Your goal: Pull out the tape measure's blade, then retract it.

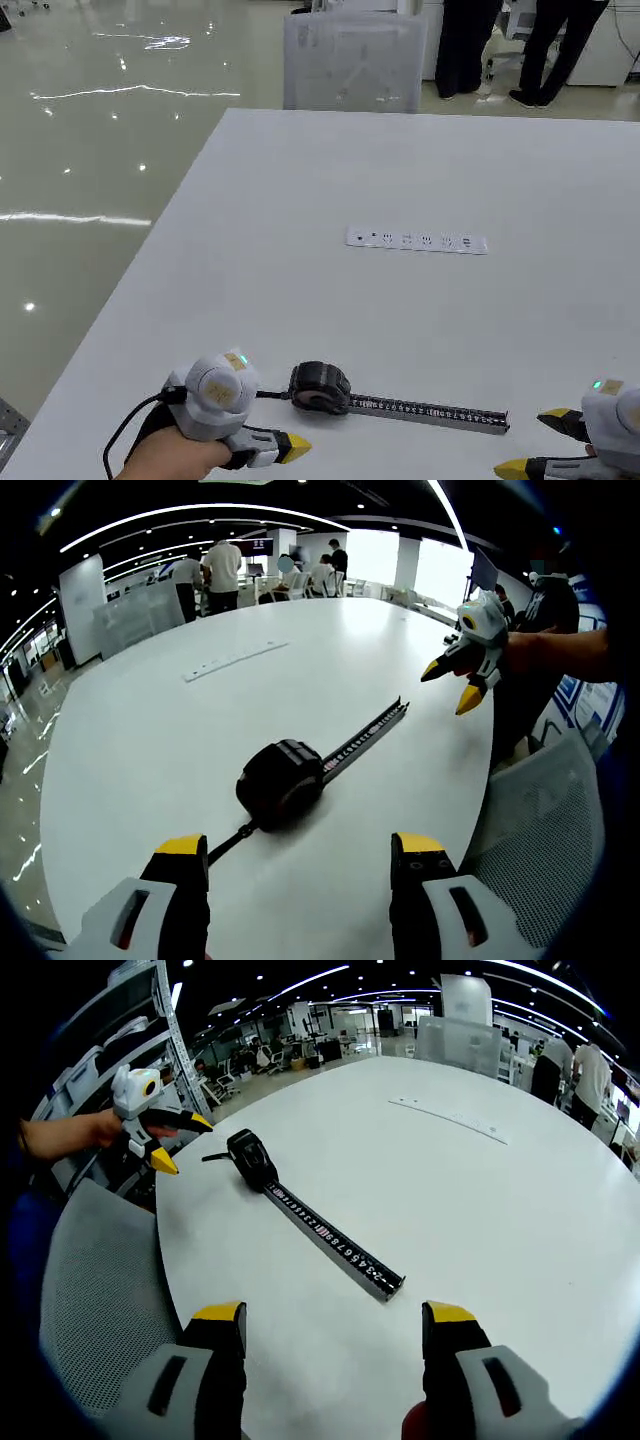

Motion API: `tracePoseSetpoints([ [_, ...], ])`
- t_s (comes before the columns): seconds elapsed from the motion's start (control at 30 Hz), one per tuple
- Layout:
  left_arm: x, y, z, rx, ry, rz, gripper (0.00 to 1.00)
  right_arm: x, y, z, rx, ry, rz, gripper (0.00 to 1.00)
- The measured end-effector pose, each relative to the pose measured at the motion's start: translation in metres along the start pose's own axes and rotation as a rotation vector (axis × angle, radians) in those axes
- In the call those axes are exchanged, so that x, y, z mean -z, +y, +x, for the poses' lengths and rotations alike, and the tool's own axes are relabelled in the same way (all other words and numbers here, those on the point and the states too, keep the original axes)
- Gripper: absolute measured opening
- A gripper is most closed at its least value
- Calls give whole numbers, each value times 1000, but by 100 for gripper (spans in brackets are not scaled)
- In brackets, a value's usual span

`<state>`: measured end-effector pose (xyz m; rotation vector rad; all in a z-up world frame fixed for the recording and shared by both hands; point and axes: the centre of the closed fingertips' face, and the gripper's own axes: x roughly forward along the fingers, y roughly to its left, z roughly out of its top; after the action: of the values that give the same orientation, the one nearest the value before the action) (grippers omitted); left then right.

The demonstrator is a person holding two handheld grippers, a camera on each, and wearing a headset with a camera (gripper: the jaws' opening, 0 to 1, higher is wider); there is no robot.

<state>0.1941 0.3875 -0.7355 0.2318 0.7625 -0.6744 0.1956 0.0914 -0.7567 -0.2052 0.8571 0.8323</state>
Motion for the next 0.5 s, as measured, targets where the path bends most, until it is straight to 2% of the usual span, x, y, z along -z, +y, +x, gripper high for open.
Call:
tracePoseSetpoints([
  [0.1, 0, -2, -6, -6, -11, -22, 72, 0, 9, -6, 20, -10, 21, 75],
  [0.4, 3, -18, -22, -14, -41, -75, 76, 6, 40, -27, 58, -34, 81, 81],
  [0.5, 5, -22, -27, -13, -50, -97, 76, 6, 44, -32, 77, -55, 95, 83],
])
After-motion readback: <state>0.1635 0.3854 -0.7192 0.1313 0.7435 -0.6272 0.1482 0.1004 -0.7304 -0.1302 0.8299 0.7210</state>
